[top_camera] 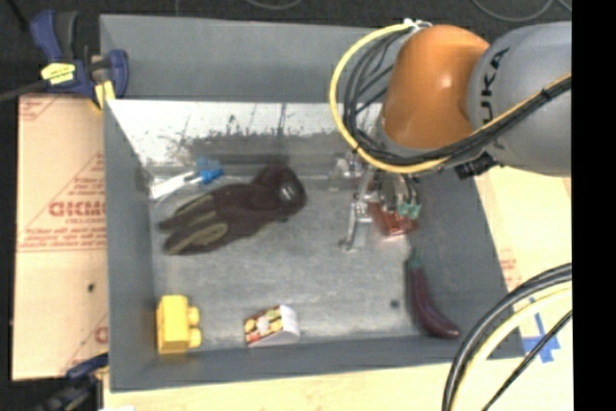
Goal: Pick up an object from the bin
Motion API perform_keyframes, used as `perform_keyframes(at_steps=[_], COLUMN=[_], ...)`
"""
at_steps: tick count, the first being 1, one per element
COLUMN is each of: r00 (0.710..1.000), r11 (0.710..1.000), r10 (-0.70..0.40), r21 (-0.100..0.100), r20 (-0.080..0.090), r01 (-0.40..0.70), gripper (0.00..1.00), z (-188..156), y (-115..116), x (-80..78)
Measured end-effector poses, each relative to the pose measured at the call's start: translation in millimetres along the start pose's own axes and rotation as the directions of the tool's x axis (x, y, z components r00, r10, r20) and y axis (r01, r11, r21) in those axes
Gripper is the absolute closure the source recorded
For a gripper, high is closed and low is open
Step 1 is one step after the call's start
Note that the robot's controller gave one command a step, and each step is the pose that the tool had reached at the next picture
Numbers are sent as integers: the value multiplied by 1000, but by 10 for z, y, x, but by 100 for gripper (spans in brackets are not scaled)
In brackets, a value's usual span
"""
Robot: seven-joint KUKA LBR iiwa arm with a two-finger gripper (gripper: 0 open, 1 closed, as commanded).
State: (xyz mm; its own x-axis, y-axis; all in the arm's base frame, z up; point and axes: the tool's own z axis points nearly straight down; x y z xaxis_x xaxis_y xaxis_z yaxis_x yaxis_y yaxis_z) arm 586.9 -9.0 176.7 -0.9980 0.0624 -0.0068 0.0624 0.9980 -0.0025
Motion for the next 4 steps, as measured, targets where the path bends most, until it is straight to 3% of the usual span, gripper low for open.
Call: perform_keyframes(at_steps=[1,2,3,4], r00=[1000,999,998,949], r11=[1000,999,998,949], r10=[-19,-43,56,-316], r21=[-3,-2,-1,1], r20=[7,6,7,14], r01=[19,43,-56,316], gripper=[0,0,0,100], z=[345,632,845,1021], y=[367,360,510,932], x=[-246,-502,-544,-556])
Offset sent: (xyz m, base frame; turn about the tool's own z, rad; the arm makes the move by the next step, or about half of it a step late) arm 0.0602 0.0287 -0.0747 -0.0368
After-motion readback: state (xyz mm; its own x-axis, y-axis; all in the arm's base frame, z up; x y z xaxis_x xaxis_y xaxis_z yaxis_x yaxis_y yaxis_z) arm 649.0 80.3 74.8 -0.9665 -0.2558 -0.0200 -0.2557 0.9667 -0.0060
